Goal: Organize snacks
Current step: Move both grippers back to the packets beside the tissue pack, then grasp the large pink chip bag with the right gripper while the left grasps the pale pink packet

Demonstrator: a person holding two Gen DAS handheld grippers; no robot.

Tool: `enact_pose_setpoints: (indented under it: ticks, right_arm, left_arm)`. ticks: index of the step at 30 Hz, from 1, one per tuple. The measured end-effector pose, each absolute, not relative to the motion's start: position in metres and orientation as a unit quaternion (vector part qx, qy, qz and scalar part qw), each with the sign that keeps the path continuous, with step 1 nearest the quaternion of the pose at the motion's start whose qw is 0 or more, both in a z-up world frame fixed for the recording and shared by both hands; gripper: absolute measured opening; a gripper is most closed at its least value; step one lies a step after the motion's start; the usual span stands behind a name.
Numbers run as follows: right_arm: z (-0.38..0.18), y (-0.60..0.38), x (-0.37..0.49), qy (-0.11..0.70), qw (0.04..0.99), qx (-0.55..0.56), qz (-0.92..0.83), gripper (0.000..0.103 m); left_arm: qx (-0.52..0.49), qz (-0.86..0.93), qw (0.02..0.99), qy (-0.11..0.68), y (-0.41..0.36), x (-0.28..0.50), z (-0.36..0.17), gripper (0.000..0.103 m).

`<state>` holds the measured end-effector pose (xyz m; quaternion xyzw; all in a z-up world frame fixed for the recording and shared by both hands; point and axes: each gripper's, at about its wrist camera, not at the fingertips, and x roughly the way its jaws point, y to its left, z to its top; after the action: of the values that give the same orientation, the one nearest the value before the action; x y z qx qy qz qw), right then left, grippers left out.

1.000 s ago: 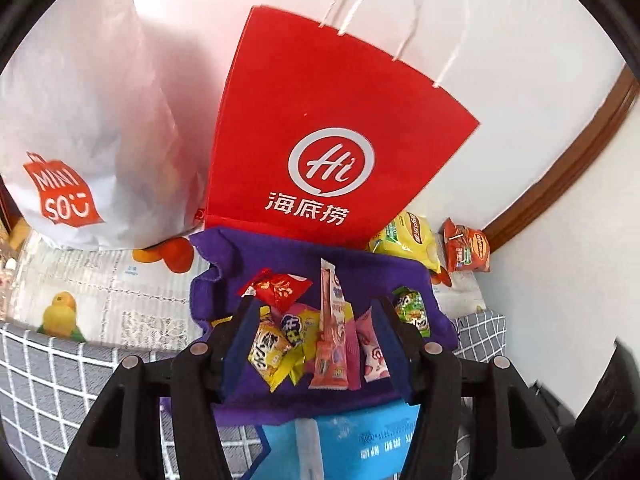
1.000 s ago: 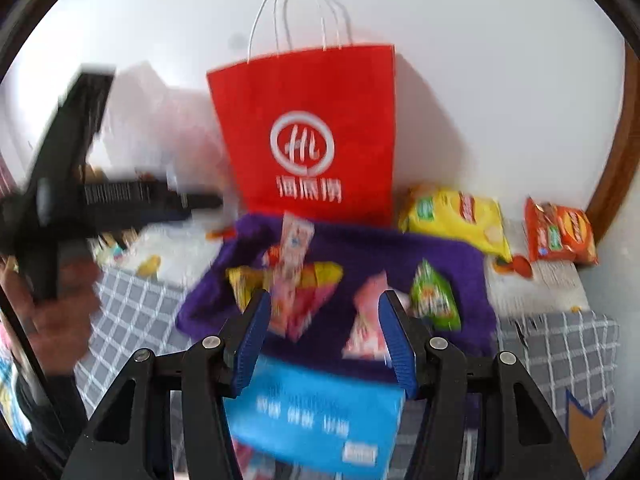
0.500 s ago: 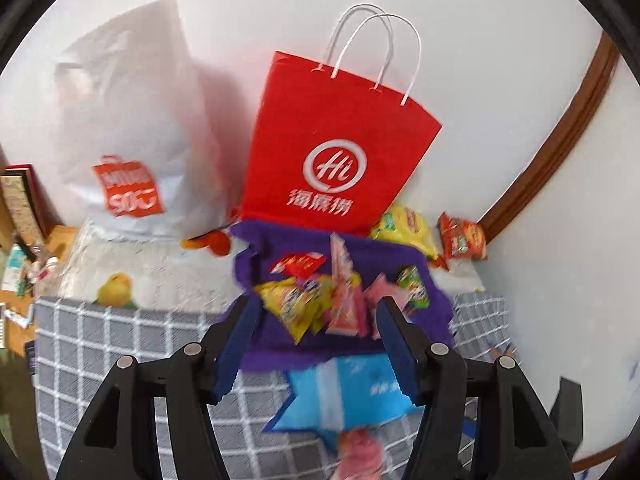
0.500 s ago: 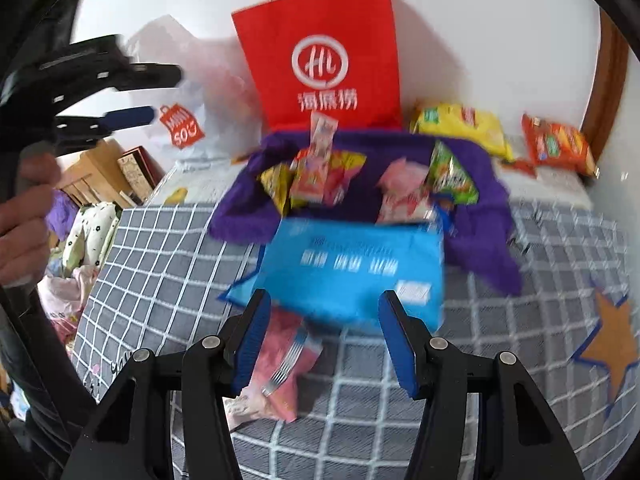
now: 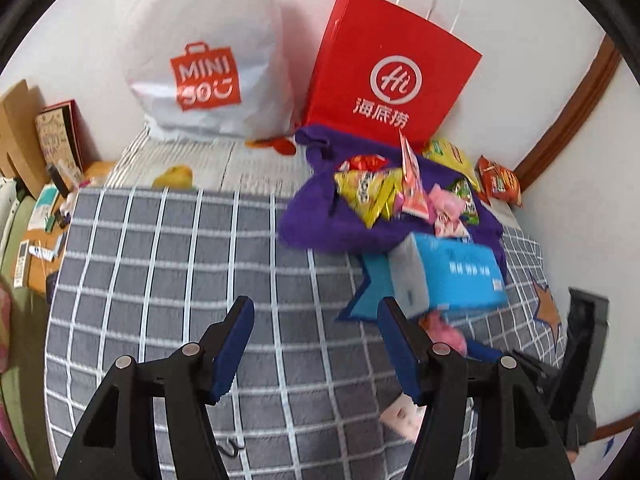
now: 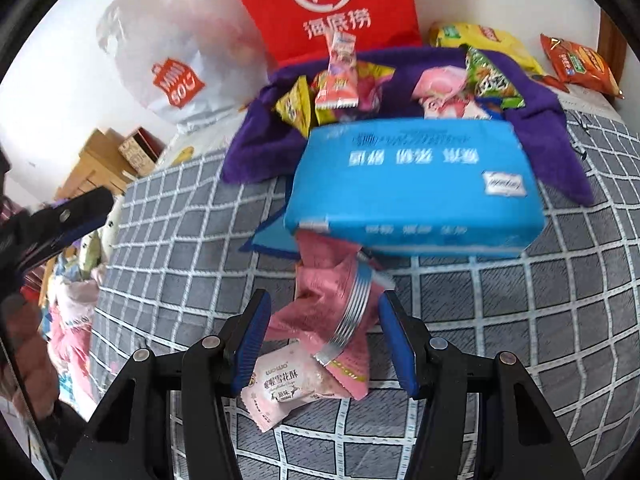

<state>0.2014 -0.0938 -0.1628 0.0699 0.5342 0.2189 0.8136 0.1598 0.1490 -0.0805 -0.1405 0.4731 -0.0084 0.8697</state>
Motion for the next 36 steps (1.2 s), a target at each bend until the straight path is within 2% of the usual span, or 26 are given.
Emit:
enact_pose_setpoints:
  ticks: [8, 10, 15, 24, 36]
  right_arm:
    - [-0.184, -0.088, 0.206, 0.549, 0.799, 0.086, 0.229, 0.055]
    - [-0.182, -0.086, 0.203, 0.539, 0.806, 0.072, 0.233, 0.05]
    - [-0.168, -0.091, 0.187, 0.5, 0.836, 0.02, 0.226, 0.049]
    - [-0.15, -0.151, 0.167, 0.459, 0.872, 0.002, 0.168, 0.049]
    - [-0.167, -0.202, 0.157, 0.447, 0.884, 0.006, 0.135, 0.049]
  left_arm:
    - [-0.159, -0.008, 0.866, 0.475, 0.161, 0.137, -0.092, 0.062]
    - [-0.159, -0.009, 0.867, 0.473, 0.159, 0.133, -0.094, 0.062]
    - [-0.149, -0.013, 0.867, 0.476, 0.144, 0.127, -0.102, 0.062]
    - [-0.134, -0.045, 0.861, 0.489, 0.102, 0.131, -0.121, 0.062]
    - [-0.118, -0.101, 0.847, 0.508, 0.063, 0.128, -0.158, 0.062]
